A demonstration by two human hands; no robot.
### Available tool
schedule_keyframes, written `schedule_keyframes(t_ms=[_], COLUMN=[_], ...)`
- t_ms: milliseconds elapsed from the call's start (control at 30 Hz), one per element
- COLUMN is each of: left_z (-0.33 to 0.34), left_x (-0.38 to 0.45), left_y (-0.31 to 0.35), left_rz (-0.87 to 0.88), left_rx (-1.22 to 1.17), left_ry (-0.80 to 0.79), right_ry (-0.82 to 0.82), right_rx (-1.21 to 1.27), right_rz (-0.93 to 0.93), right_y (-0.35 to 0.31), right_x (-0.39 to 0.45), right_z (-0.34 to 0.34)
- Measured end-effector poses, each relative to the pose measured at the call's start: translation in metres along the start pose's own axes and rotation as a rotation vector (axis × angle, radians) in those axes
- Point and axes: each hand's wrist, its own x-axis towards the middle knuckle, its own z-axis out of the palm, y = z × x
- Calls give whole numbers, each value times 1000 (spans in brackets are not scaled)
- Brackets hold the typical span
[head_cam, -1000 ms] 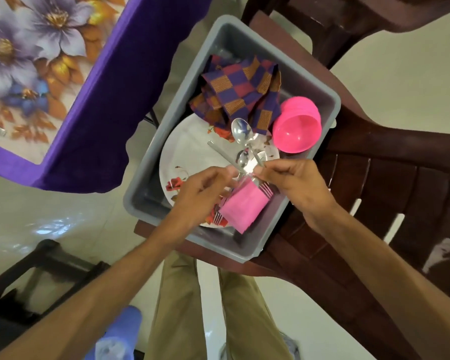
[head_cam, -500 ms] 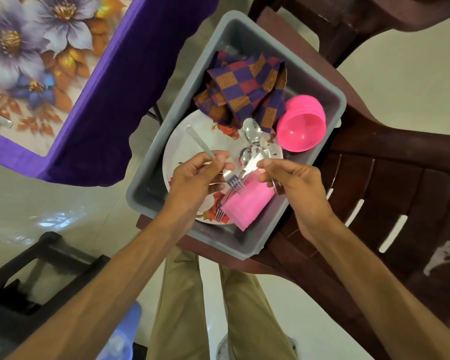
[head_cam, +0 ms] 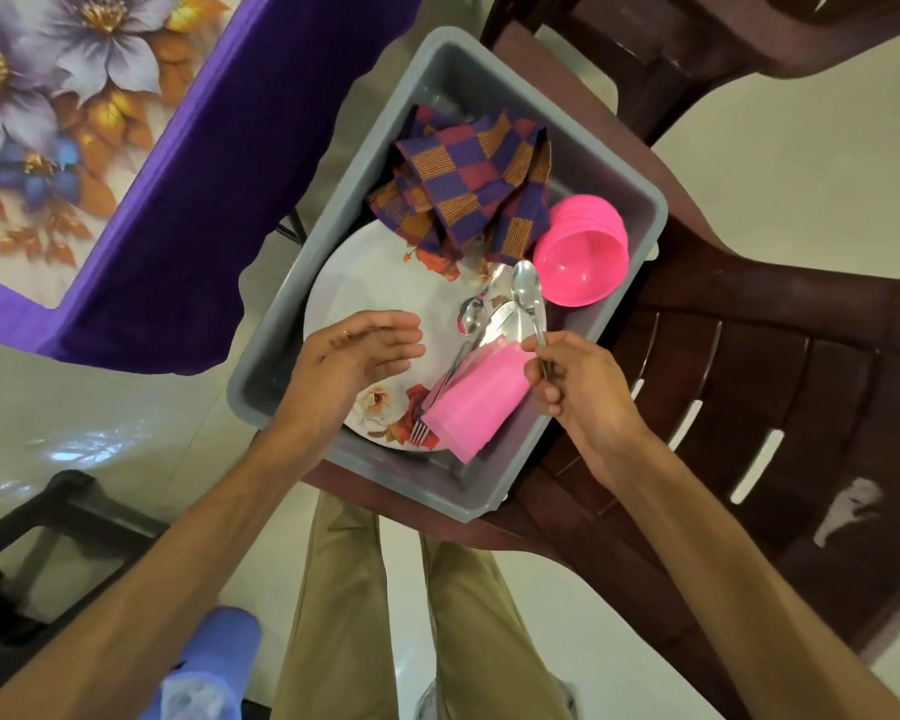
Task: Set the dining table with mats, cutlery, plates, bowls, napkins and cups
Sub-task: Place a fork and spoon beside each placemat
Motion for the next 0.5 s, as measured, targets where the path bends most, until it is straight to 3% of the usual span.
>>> schedule_keyframes(t_ms=[200, 500], left_z=[3, 2], left_x=[-4, -11], left_y=[-9, -8], left_rz=[49, 25], left_rx=[-3, -86], left_ry=[-86, 40], right_ry=[-38, -23], right_rx=[16, 120], right_rz=[-42, -83], right_y=[12, 22], right_x=[-5, -13], right_z=[10, 28])
